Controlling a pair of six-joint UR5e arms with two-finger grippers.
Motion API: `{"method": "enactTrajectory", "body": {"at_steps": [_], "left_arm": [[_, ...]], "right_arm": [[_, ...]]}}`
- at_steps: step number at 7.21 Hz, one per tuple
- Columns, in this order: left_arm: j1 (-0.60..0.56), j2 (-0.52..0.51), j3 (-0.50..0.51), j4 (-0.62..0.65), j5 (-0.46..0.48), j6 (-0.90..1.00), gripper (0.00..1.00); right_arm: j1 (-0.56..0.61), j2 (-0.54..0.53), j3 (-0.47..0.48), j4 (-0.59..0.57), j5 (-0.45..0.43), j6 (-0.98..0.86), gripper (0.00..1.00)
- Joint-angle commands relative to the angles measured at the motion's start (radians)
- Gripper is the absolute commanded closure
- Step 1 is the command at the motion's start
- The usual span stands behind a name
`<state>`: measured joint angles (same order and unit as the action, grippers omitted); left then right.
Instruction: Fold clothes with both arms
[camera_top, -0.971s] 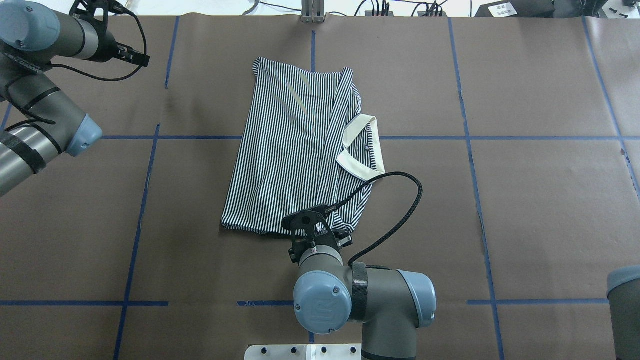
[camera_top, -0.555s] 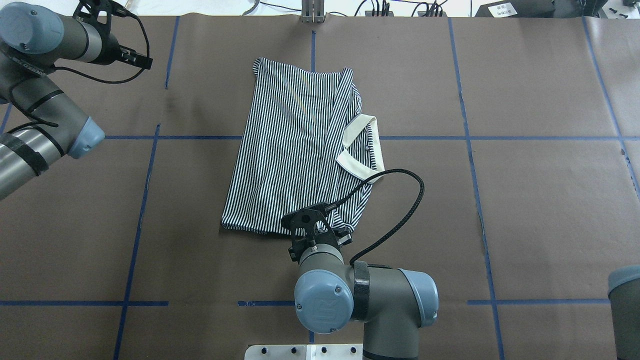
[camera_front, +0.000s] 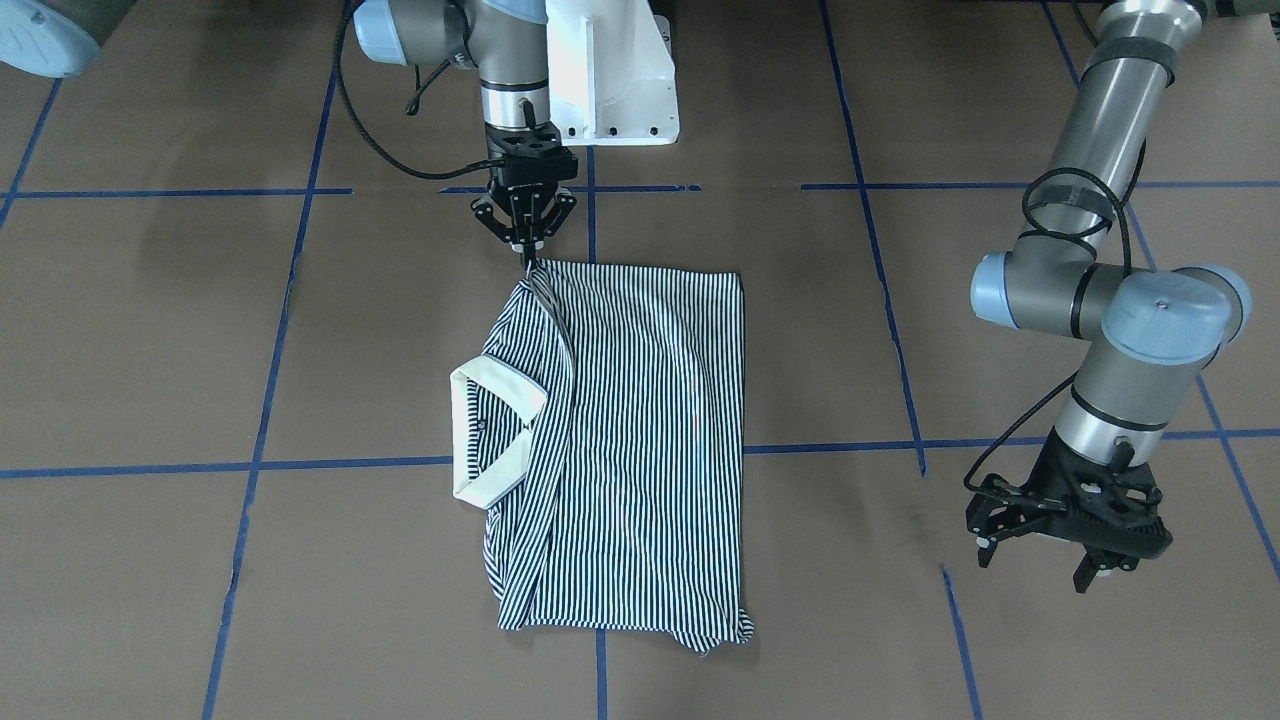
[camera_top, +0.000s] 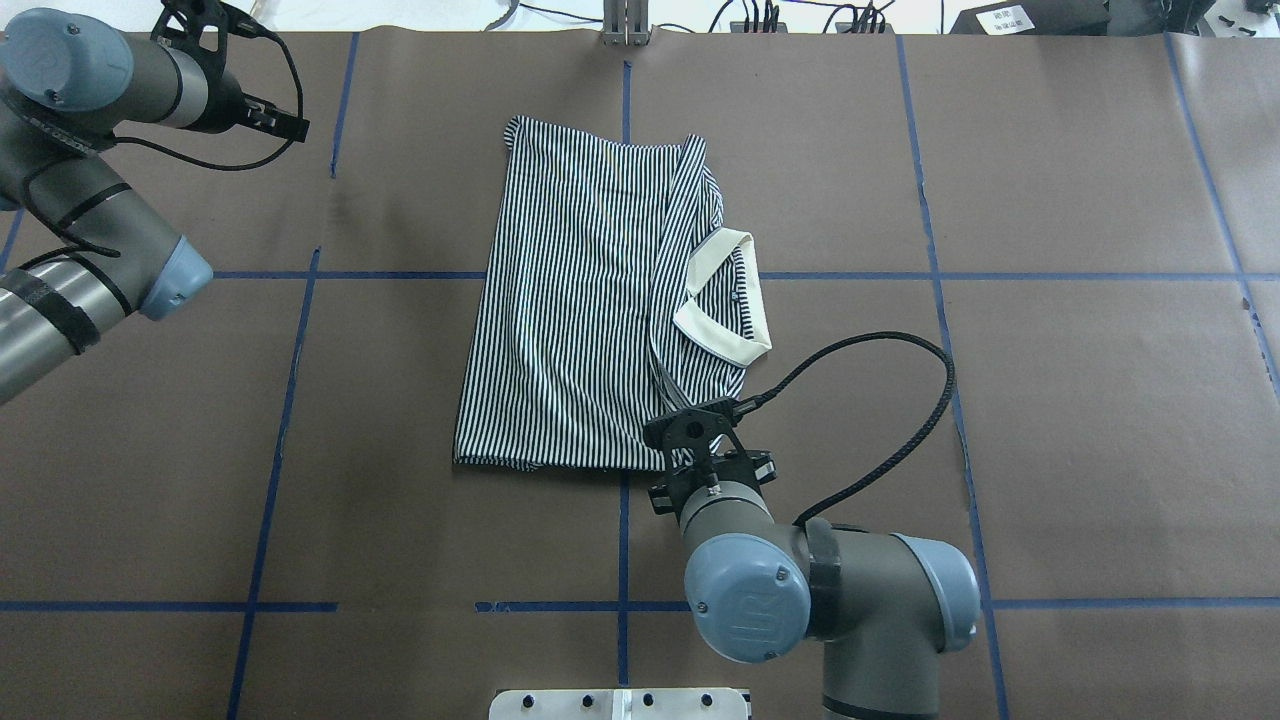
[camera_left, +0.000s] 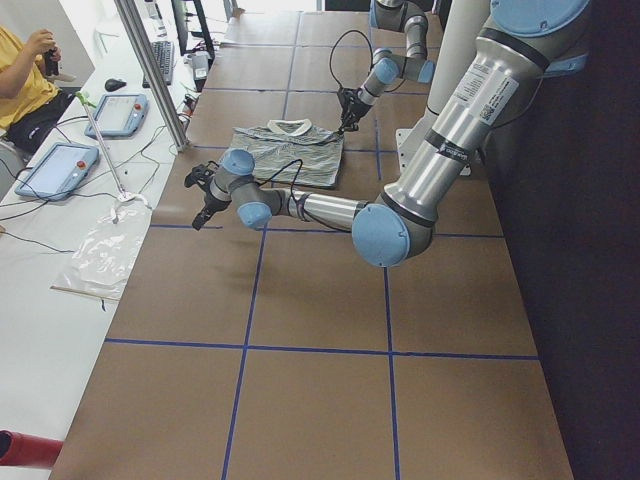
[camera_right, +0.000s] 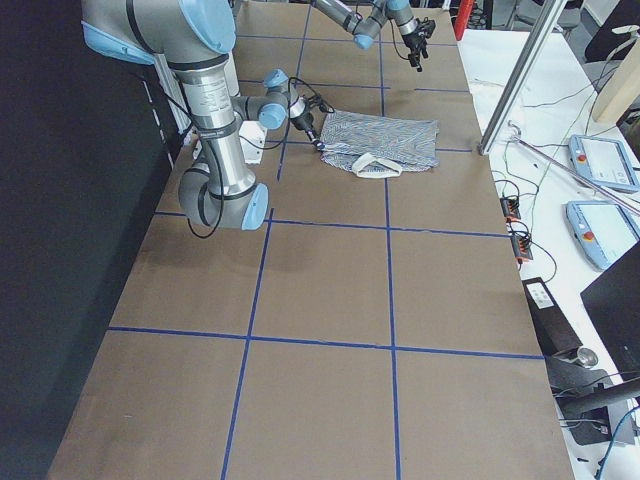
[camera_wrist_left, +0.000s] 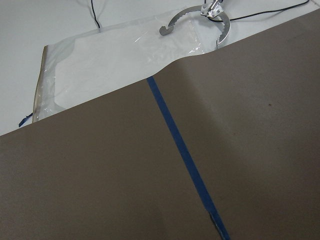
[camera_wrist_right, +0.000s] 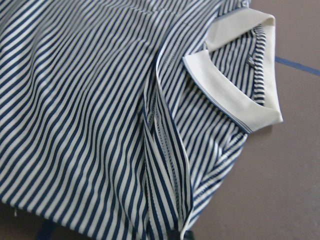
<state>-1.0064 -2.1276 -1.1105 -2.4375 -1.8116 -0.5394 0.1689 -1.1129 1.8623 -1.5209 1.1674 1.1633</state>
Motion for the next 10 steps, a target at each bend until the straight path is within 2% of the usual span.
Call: {"method": "enactTrajectory", "body": {"at_steps": [1,2,3,4,5,6,7,8,9,10], "left_arm": [[0.0,0.0,0.001,0.0,0.0,0.001,0.0],[0.002,0.0,0.001,0.0,0.0,-0.001,0.0],[0.002,0.0,0.0,-0.002,0.0,0.001,0.0],[0.002,0.0,-0.002,-0.002,0.0,-0.001,0.0],[0.002,0.002,0.0,-0.002,0.0,0.001,0.0],[0.002,0.0,0.0,-0.002,0.0,-0.001,0.0],[0.002,0.0,-0.002,-0.002,0.0,-0.001,0.0],[0.002,0.0,-0.002,0.0,-0.002,-0.001,0.0],[0.002,0.008,-0.005,-0.002,0.0,-0.001,0.0],[0.005,0.014,-0.012,-0.002,0.0,-0.001,0.0]], "right_arm": [[-0.034,-0.093,0.051,0.001,-0.005,0.138,0.9],[-0.04,-0.099,0.052,0.001,-0.005,0.165,0.86],[-0.048,-0.103,0.052,0.002,-0.006,0.183,0.58],[-0.054,-0.11,0.052,0.004,-0.006,0.228,0.1],[-0.052,-0.125,0.082,0.002,-0.002,0.225,0.0],[-0.052,-0.183,0.15,0.004,0.014,0.207,0.0],[-0.048,-0.191,0.159,0.007,0.03,0.187,0.0],[-0.005,-0.17,0.15,0.005,0.029,0.133,0.0],[0.051,-0.112,0.124,0.001,0.087,0.087,0.0],[0.11,-0.011,0.038,-0.005,0.154,0.066,0.0]]}}
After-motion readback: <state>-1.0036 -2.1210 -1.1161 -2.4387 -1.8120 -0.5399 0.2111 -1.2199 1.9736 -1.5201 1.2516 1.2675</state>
